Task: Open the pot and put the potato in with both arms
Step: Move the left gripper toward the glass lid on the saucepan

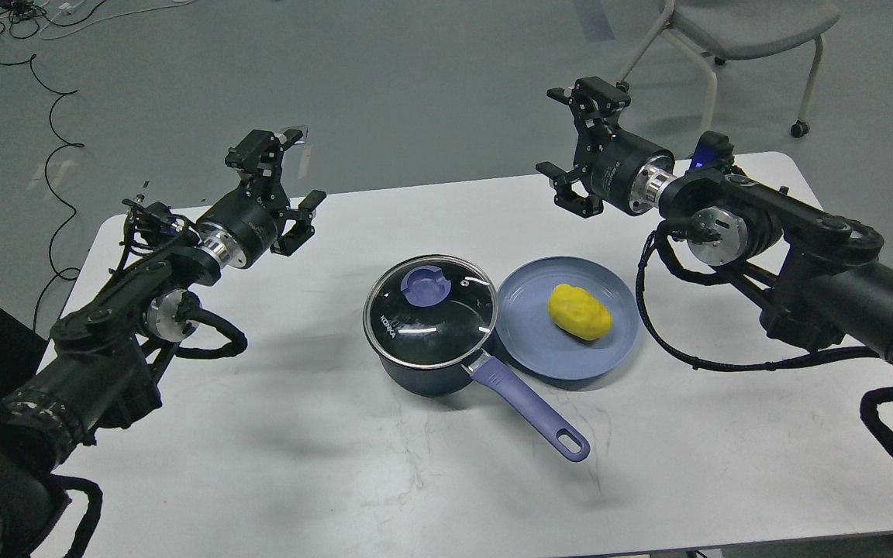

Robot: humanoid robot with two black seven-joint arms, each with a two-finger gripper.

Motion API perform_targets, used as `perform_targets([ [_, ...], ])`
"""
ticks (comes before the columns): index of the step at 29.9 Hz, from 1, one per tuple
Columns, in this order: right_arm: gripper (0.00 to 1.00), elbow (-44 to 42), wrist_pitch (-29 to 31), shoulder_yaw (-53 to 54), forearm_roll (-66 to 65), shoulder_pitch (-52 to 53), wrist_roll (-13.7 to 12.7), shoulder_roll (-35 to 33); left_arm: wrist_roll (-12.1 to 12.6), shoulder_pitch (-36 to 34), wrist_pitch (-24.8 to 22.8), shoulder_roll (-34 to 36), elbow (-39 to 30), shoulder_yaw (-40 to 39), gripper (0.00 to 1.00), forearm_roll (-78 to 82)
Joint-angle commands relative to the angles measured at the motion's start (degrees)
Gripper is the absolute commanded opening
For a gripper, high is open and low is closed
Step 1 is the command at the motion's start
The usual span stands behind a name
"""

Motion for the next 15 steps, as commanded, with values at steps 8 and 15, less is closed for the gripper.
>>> perform_targets([
  [8, 1.00, 0.01, 0.51, 0.78, 0.00, -0.91, 0.35, -0.86, -0.35, -0.58, 0.06, -0.26, -0.26, -0.24, 0.98, -0.10],
  [15, 1.00, 0.01, 0.51, 0.69, 0.00, -1.00, 0.35, -1.65, -0.52, -0.49, -0.03, -0.43, -0.26, -0.42, 0.98, -0.27],
])
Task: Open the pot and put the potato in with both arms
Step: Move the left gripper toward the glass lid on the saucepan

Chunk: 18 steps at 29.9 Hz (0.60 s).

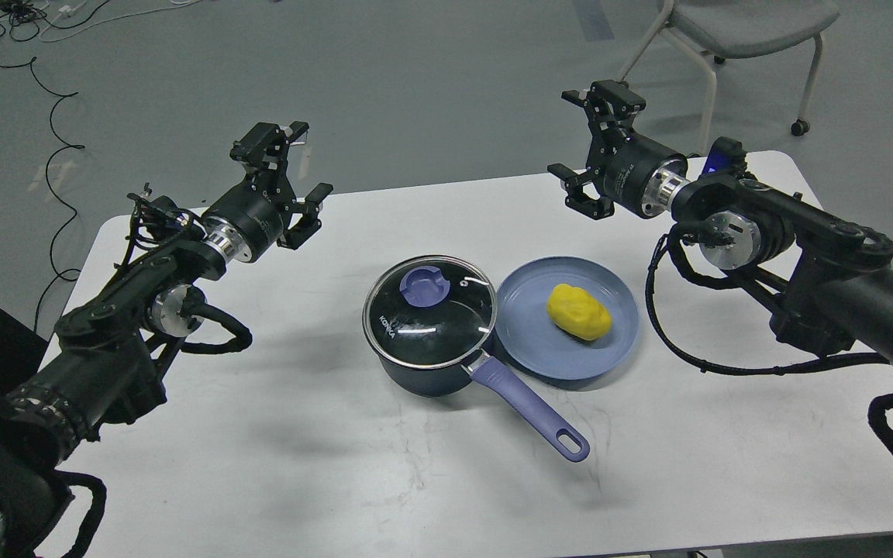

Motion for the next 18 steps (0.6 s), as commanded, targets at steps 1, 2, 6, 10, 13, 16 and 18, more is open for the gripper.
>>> perform_targets([
  [1, 1.00, -0.01, -0.01, -0.16, 0.00, -0.02, 0.10, -0.44, -0.13, 0.15, -0.08, -0.05, -0.01, -0.13, 0.98, -0.50],
  [2, 1.00, -0.01, -0.01, -0.16, -0.08, 0.07, 0.19, -0.53, -0.13, 0.06, 0.00, -0.31, -0.01, -0.04, 0.98, -0.68],
  [6, 1.00, 0.08, 0.07, -0.16, -0.26, 0.33, 0.27, -0.62, -0.13, -0.20, 0.01, -0.75, -0.19, -0.22, 0.98, -0.94],
  [10, 1.00, 0.08, 0.07, -0.08, -0.26, 0.25, 0.36, -0.62, -0.04, -0.29, 0.01, -2.24, -0.19, -0.13, 0.98, -1.30],
  [13, 1.00, 0.60, 0.60, -0.25, -0.61, 0.07, 0.27, -0.62, -0.13, -0.29, -0.08, -2.68, -0.19, -0.13, 0.98, -1.39],
  [16, 1.00, 2.62, 0.69, -1.48, -1.14, 0.07, 0.27, -0.70, -0.13, -0.20, -2.09, -2.42, -0.36, -0.13, 0.98, -1.65],
  [18, 1.00, 5.94, 0.34, -1.57, -1.14, -0.19, 0.27, -2.01, -0.21, -0.03, -2.51, -2.25, -0.36, -0.13, 0.98, -1.82],
])
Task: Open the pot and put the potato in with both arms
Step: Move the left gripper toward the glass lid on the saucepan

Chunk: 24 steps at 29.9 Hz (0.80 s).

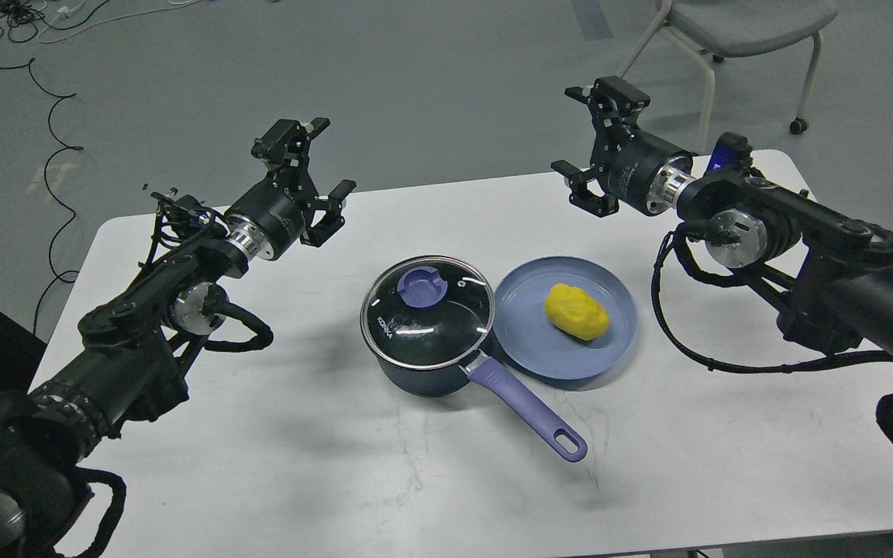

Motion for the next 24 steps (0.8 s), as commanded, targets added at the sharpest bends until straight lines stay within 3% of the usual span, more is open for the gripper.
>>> perform_targets([
  [1, 1.00, 4.36, -0.36, -0.12, -0.15, -0.28, 0.04, -2.49, -0.09, 0.62, -1.04, 0.33, -0.05, 0.00, 0.98, -0.23],
  [6, 1.00, 6.20, -0.18, 0.33, 0.02, -0.45, -0.05, -5.30, -0.09, 2.02, -1.04, 0.59, -0.22, 0.00, 0.98, -0.23],
  [13, 1.00, 7.88, -0.27, 0.33, 0.11, -0.36, -0.05, -8.12, -2.73, 2.20, -1.04, 2.52, -1.01, -0.52, 0.98, -0.32],
  [22, 1.00, 8.06, -0.10, 1.56, 0.11, -1.51, 0.65, -9.88, -2.99, 2.12, -1.04, 2.79, -2.86, -1.05, 0.98, -0.23],
  [24, 1.00, 8.49, -0.10, 1.65, 0.11, -1.77, 0.83, -10.76, -4.57, 1.85, -1.04, 3.58, -3.04, -0.96, 0.98, 0.12],
])
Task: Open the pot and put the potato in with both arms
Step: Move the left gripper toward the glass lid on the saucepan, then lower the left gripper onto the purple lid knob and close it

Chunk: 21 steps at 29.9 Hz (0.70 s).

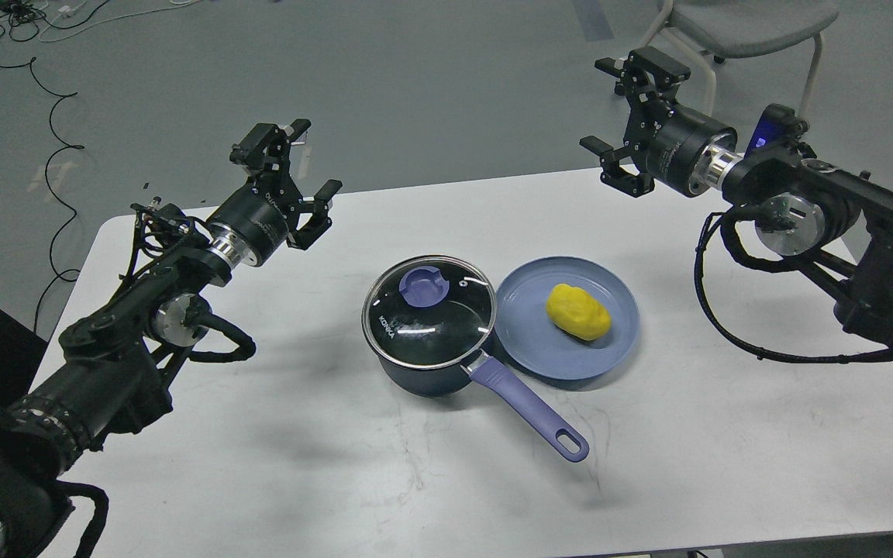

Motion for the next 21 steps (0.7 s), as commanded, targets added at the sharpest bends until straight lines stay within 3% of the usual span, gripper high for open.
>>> perform_targets([
  [1, 1.00, 0.62, 0.14, 0.24, -0.01, -0.58, 0.39, -1.36, -2.57, -0.40, 0.01, 1.29, -0.29, 0.26, 0.98, 1.05],
  [2, 1.00, 0.71, 0.23, 0.24, -0.01, -0.75, 0.91, -2.32, -5.10, -0.66, 0.01, 2.17, -0.64, 0.87, 0.98, 1.66],
  [9, 1.00, 0.45, -0.12, 4.10, 0.69, -2.77, 1.80, -5.23, -5.10, -2.86, 1.54, 6.65, -3.10, 1.14, 0.98, 18.26],
  [13, 1.00, 0.27, -0.04, 5.95, 0.78, -5.76, 1.80, -5.23, -5.10, -2.60, 17.67, 10.95, -11.94, 1.31, 0.98, 31.51],
  [15, 1.00, 0.10, -0.04, 6.04, 0.69, -6.03, 1.80, -5.23, -5.10, -2.60, 22.88, 13.06, -16.44, 1.31, 0.98, 36.36],
  [17, 1.00, 0.10, -0.21, 6.12, 0.69, -6.20, 1.80, -5.31, -5.10, -2.25, 30.18, 17.97, -26.96, 1.75, 0.98, 41.55],
  [21, 1.00, 0.10, -0.39, 6.30, 0.69, -7.25, 1.88, -5.31, -5.10, -2.42, 32.14, 23.00, -36.92, 5.00, 0.98, 43.76],
])
